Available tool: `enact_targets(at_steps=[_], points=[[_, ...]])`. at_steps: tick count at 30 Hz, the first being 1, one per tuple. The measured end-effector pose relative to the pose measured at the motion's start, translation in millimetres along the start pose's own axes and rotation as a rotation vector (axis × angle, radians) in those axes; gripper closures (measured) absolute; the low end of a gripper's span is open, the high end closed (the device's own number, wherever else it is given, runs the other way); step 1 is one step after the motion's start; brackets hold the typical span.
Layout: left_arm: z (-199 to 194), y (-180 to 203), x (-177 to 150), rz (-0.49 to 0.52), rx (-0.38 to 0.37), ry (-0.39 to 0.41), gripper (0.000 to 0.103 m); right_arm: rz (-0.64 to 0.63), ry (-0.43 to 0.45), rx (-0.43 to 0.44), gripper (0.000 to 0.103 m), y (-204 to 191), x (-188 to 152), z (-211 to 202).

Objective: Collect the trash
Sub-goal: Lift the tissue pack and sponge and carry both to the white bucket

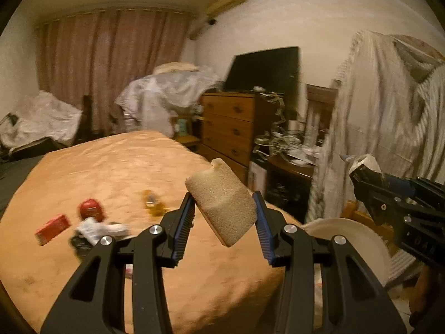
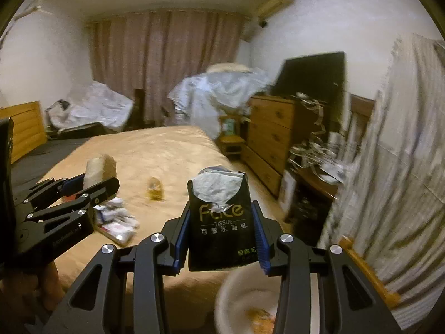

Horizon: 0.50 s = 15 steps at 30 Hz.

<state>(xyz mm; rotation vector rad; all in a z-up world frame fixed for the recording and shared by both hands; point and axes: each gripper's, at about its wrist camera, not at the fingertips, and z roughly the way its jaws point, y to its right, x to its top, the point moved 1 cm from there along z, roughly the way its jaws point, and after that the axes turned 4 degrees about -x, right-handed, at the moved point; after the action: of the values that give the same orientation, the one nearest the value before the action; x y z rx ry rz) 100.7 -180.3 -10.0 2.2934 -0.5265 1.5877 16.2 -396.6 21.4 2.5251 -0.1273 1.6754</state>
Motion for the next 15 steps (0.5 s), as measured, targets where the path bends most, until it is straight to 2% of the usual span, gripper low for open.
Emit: enact_targets(at_steps=[6,12,15], points=[[32.2,57.7,-2.0,0.047,-0.132,-0.060,0.062,0.055,-0.102,-0.074,0.062,88.0,-19.7,12.5],[69.5,100.9,-13.5,0.079,-0.237,-0.172,0.062,0.101,-0.273,-0.071,0.062,154.9,-39.6,43.9],[91.3,113.8,-23.1,0.086,-0.276,-0.250,0.062,0.114,-0.347,-0.057,0.062,172.0,-45.1,65.5]])
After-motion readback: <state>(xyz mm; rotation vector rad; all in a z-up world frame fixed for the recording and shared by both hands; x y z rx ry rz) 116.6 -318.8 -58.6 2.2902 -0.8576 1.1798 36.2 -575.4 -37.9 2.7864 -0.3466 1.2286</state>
